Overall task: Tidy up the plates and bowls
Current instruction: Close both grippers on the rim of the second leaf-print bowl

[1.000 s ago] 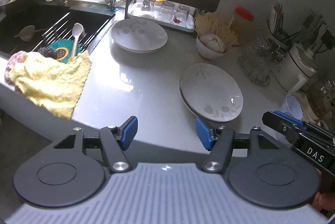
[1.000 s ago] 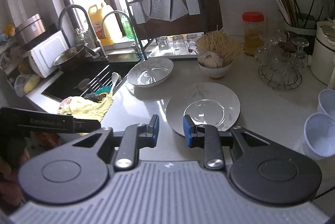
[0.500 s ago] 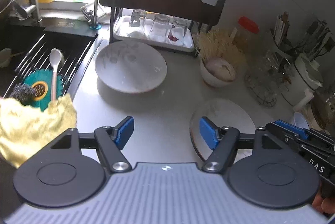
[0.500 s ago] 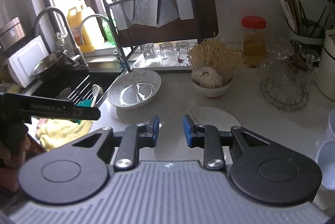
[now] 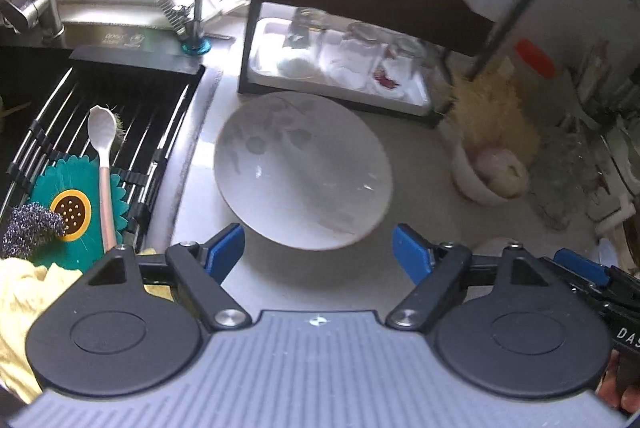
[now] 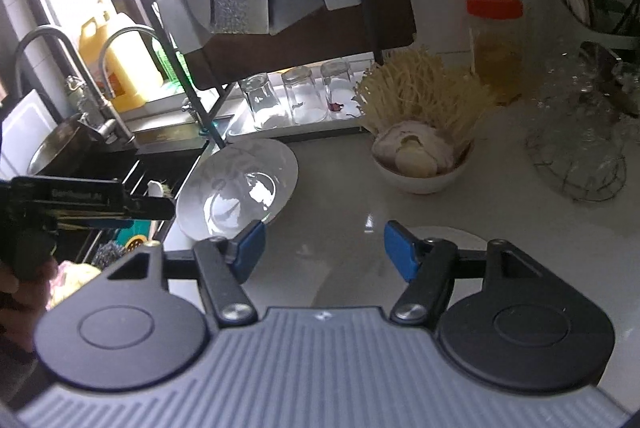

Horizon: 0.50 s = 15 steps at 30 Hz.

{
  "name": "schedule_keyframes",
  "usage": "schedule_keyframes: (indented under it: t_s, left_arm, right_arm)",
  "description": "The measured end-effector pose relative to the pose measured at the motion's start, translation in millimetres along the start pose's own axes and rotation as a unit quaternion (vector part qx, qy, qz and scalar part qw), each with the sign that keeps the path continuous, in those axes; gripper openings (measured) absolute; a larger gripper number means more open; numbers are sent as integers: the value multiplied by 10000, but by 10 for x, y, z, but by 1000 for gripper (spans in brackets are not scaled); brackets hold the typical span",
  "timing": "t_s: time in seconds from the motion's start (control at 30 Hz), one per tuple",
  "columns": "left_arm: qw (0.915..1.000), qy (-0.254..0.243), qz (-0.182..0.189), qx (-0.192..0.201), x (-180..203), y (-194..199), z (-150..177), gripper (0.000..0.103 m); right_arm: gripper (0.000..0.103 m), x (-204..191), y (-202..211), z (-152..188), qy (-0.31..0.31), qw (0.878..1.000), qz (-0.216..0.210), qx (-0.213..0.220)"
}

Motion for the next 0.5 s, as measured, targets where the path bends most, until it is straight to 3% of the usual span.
schedule_keyframes:
  t_s: [0.5]
  left_arm:
    - [9995,24,46,-312,-617,-819,-451,84]
  right_arm:
    - [68,-392,-1029,-202,238,9972,-104,-703]
Point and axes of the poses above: each gripper's, at about its wrist camera, not at the fingertips, and y roughly against the way its jaws point, x to its right, z to its underside, the point moved 3 cm from there along -y, roughly the way its jaws point, and after that the axes turned 4 degrees about -z, right-handed, at the moved point
